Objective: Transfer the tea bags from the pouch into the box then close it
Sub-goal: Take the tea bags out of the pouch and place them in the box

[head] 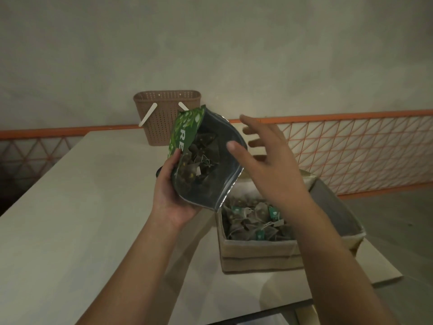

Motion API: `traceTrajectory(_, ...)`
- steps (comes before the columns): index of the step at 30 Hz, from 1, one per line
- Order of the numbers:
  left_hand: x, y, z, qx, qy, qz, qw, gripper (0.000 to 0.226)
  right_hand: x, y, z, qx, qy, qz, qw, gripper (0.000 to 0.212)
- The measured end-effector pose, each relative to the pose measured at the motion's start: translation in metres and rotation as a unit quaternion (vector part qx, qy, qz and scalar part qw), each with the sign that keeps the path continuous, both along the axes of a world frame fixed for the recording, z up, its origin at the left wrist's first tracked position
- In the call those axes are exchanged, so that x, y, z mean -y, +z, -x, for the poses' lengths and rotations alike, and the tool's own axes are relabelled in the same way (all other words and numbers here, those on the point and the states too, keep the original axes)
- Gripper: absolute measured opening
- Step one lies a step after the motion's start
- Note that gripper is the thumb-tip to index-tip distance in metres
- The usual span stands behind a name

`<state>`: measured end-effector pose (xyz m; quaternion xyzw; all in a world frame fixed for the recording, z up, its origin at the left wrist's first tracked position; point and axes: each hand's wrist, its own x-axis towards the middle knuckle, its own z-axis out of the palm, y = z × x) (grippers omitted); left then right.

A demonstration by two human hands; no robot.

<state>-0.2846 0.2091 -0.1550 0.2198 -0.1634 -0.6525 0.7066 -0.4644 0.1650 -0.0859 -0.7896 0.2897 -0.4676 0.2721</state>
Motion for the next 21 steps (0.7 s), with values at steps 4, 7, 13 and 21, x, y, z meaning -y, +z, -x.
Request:
traceTrajectory(4, -0.004, 0.001, 0.004, 0.014, 0.019, -0.01, 1.0, 0.058, 0.009, 0.003, -0.032, 0.0, 0.016, 0.071, 0.997, 0.025)
traceTrajectory(7, -0.009, 0.01, 0.005, 0.017, 0.012, 0.025, 0.999, 0.055, 0.004, 0.001, -0.043, 0.022, 0.033, 0.093, 0.995, 0.03)
traceTrajectory(13, -0.007, 0.021, -0.002, 0.006, -0.026, 0.13, 0.991, 0.066, -0.02, -0.009, -0.044, 0.098, 0.072, 0.26, 0.958, 0.035)
traceTrajectory(21, 0.006, 0.01, -0.008, 0.036, 0.022, 0.025, 0.999, 0.061, -0.006, -0.018, -0.048, 0.072, 0.083, 0.105, 0.988, 0.036)
